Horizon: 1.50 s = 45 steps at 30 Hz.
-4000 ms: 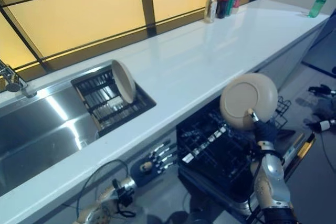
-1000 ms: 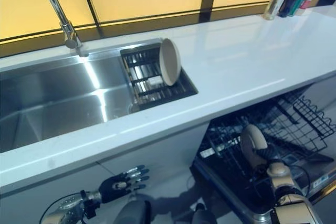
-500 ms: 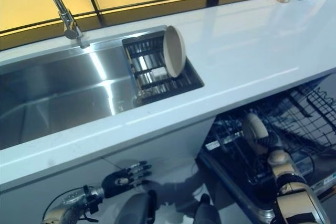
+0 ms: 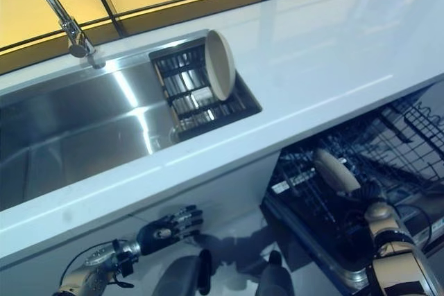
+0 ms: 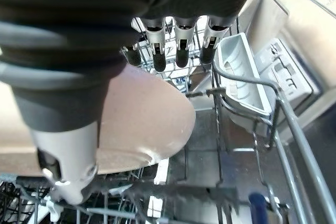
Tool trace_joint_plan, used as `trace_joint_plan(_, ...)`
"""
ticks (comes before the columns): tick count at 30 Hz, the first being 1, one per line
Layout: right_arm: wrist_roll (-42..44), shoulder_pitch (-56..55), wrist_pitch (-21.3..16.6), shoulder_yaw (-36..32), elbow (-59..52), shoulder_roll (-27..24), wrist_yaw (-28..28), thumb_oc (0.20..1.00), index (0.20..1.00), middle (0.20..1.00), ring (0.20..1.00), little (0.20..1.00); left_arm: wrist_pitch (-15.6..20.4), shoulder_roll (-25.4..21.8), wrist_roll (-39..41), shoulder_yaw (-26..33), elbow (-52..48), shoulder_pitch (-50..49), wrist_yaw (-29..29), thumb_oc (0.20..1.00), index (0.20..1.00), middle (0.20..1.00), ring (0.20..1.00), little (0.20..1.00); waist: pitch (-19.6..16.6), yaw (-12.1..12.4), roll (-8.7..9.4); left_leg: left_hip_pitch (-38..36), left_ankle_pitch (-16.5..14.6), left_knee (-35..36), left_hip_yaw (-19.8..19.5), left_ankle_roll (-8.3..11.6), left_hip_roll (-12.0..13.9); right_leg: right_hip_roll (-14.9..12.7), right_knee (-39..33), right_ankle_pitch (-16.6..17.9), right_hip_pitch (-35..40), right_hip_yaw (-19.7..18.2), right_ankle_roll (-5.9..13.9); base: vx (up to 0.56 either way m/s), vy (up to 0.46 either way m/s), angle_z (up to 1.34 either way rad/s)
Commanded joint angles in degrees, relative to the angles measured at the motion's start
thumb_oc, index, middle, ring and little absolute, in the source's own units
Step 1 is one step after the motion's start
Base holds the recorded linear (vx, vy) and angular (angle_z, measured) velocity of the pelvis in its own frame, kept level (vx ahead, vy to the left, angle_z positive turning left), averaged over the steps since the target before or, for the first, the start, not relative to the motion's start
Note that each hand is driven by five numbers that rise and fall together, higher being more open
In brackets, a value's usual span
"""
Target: Pick up plates and place into dishwasher.
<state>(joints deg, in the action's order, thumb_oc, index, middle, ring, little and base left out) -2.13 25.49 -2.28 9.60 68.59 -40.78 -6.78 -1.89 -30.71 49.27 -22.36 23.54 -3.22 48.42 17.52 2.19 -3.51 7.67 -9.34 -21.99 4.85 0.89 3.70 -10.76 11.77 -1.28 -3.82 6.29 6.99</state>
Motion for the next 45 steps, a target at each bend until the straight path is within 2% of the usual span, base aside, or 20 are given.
trace_joint_plan(1, 6.61, 0.58, -4.48, -1.68, -0.69, -4.03, 0.72, 1.0, 1.0, 1.0, 1.0, 1.0, 3.01, 1.21, 2.64, -0.9, -4.83, -3.49, 1.29, 1.0, 1.0, 1.0, 1.0, 1.0, -4.34, -0.37, 0.33, -0.93, 1.54, 3.85, 1.73, -0.44, 1.29, -1.11, 0.4, 1.13, -0.24, -0.46, 1.51, 0.03, 0.074, -0.03)
trace_joint_plan(5, 16.2, -3.84, -10.19, -5.53, -5.36, -3.09, 8.48, 1.0, 1.0, 1.0, 1.0, 1.0, 4.22, 2.12, 2.07, 0.61, -3.77, -4.95, 2.23, 1.0, 1.0, 1.0, 1.0, 1.0, -6.0, -1.34, 1.19, -3.05, 1.1, 5.51, 2.45, -0.68, 0.96, -0.84, -0.23, 0.77, 0.57, -1.11, 1.66, 0.02, 0.073, -0.09)
trace_joint_plan(7, 23.0, -7.15, -11.69, -7.68, -9.4, -2.52, 14.72, 1.0, 1.0, 1.0, 1.0, 1.0, 4.6, 2.64, 1.8, 2.07, -3.44, -5.56, 2.63, 1.0, 1.0, 1.0, 1.0, 1.0, -6.66, -2.21, 1.69, -4.19, 0.84, 6.46, 2.91, -0.96, 0.89, -0.67, -0.33, 0.68, 0.72, -1.53, 1.79, 0.02, 0.079, -0.06)
trace_joint_plan(9, 33.92, -10.8, -9.87, -10.94, -15.34, -1.38, 24.02, 1.0, 1.0, 1.0, 1.0, 1.0, 4.32, 3.56, 1.05, 3.78, -3.32, -5.46, 2.67, 1.0, 1.0, 1.0, 1.0, 1.0, -7.13, -3.29, 2.19, -5.26, 0.62, 7.28, 3.28, -1.22, 0.9, -0.52, -0.19, 0.69, 0.89, -1.83, 1.79, 0.01, 0.072, -0.05)
trace_joint_plan(12, 42.56, -14.03, -8.93, -14.76, -16.98, 0.24, 36.14, 1.0, 1.0, 1.0, 1.0, 1.0, 4.31, 4.93, -0.14, 5.69, -1.22, -4.94, 3.39, 1.0, 1.0, 1.0, 1.0, 1.0, -8.1, -4.51, 3.02, -6.83, 0.1, 8.34, 3.94, -1.5, 0.79, -0.54, 0.58, 2.02, 0.59, -2.12, 2.48, 0.04, 0.029, -0.06)
trace_joint_plan(15, 46.02, -16.93, -8.95, -16.78, -18.41, 0.77, 40.57, 1.0, 1.0, 1.0, 1.0, 1.0, 3.92, 5.01, -0.86, 6.99, -1.49, -5.7, 3.42, 1.0, 1.0, 1.0, 1.0, 1.0, -9.16, -5.14, 3.66, -7.69, -0.11, 8.95, 4.55, -1.82, 0.53, -0.34, 0.43, 2.62, 0.48, -2.69, 2.78, 0.01, 0.004, -0.18)
trace_joint_plan(18, 50.91, -17.86, -11.35, -18.93, -17.85, 0.88, 39.69, 1.0, 1.0, 1.0, 1.0, 1.0, 4.83, 4.75, -1.49, 7.14, -0.64, -5.9, 4.55, 1.0, 1.0, 1.0, 1.0, 1.0, -9.86, -5.28, 4.0, -7.78, -0.25, 9.07, 4.62, -1.99, 0.25, -0.12, -0.29, 2.7, 0.78, -2.86, 2.72, -0.02, 0.0, -0.14)
trace_joint_plan(21, 56.33, -17.45, -14.09, -24.43, -19.79, 2.4, 31.23, 1.0, 1.0, 1.0, 1.0, 1.0, 6.84, 4.29, -1.51, 6.76, -0.36, -5.74, 6.91, 1.0, 1.0, 1.0, 1.0, 1.0, -10.56, -6.06, 3.91, -8.35, -0.94, 9.26, 4.92, -2.24, -0.13, 0.22, -0.75, 3.23, 0.78, -3.66, 2.58, -0.02, 0.032, -0.1)
trace_joint_plan(24, 60.16, -19.38, -18.42, -27.42, -26.79, 8.52, 23.16, 1.0, 1.0, 1.0, 1.0, 1.0, 7.47, 4.1, -2.61, 5.18, -2.67, -5.5, 8.7, 1.0, 1.0, 1.0, 1.0, 1.0, -10.92, -7.52, 3.45, -9.08, -1.16, 9.8, 5.65, -2.47, -0.43, 0.58, -0.69, 4.19, 0.39, -4.99, 2.65, -0.03, 0.055, -0.08)
trace_joint_plan(27, 63.35, -22.16, -20.93, -26.41, -35.23, 15.71, 20.11, 1.0, 1.0, 1.0, 1.0, 1.0, 10.16, 3.81, -7.11, 0.39, -4.85, -4.25, 8.66, 1.0, 1.0, 1.0, 1.0, 1.0, -11.24, -9.36, 3.05, -9.53, -0.96, 10.46, 6.4, -3.04, -0.76, 0.98, 0.33, 5.11, -0.33, -6.44, 2.74, -0.02, 0.045, -0.05)
trace_joint_plan(31, 69.96, -23.73, -22.59, -22.95, -42.26, 21.97, 20.6, 1.0, 1.0, 1.0, 1.0, 1.0, 11.3, 2.57, -10.97, -7.98, -10.41, 0.39, 6.64, 1.0, 1.0, 1.0, 1.0, 1.0, -11.53, -11.46, 2.53, -9.98, -0.34, 11.6, 7.07, -3.81, -1.34, 1.15, 0.99, 5.54, -0.76, -7.48, 2.56, -0.02, 0.051, -0.14)
trace_joint_plan(36, 77.01, -24.72, -23.48, -17.85, -50.05, 28.61, 21.62, 1.0, 1.0, 1.0, 1.0, 1.0, 8.85, 3.01, -13.24, -17.16, -20.8, 9.19, 1.11, 1.0, 1.0, 1.0, 1.0, 1.0, -11.54, -13.95, 1.72, -10.77, -0.28, 12.58, 7.67, -4.6, -2.29, 1.01, 1.83, 6.63, -1.51, -8.87, 2.74, -0.02, 0.039, -0.1)
trace_joint_plan(40, 78.11, -26.18, -23.25, -15.07, -56.19, 31.48, 21.98, 1.0, 1.0, 1.0, 1.0, 1.0, 10.06, 4.04, -12.53, -19.2, -25.8, 13.9, -1.99, 1.0, 1.0, 1.0, 1.0, 1.0, -11.91, -14.7, 1.66, -10.37, 0.5, 13.1, 7.52, -4.82, -3.06, 1.04, 1.4, 7.64, -1.81, -9.69, 2.65, -0.04, 0.016, -0.09)
trace_joint_plan(45, 73.82, -29.1, -22.63, -11.78, -62.91, 33.25, 21.56, 1.0, 1.0, 1.0, 1.0, 1.0, 12.28, 7.5, -9.8, -16.83, -30.66, 20.12, -8.54, 1.0, 1.0, 1.0, 1.0, 1.0, -12.72, -15.55, 2.06, -10.45, 0.72, 13.49, 7.78, -4.94, -3.67, 1.02, 1.16, 8.59, -2.11, -10.36, 2.77, 0.0, 0.0, 0.0)
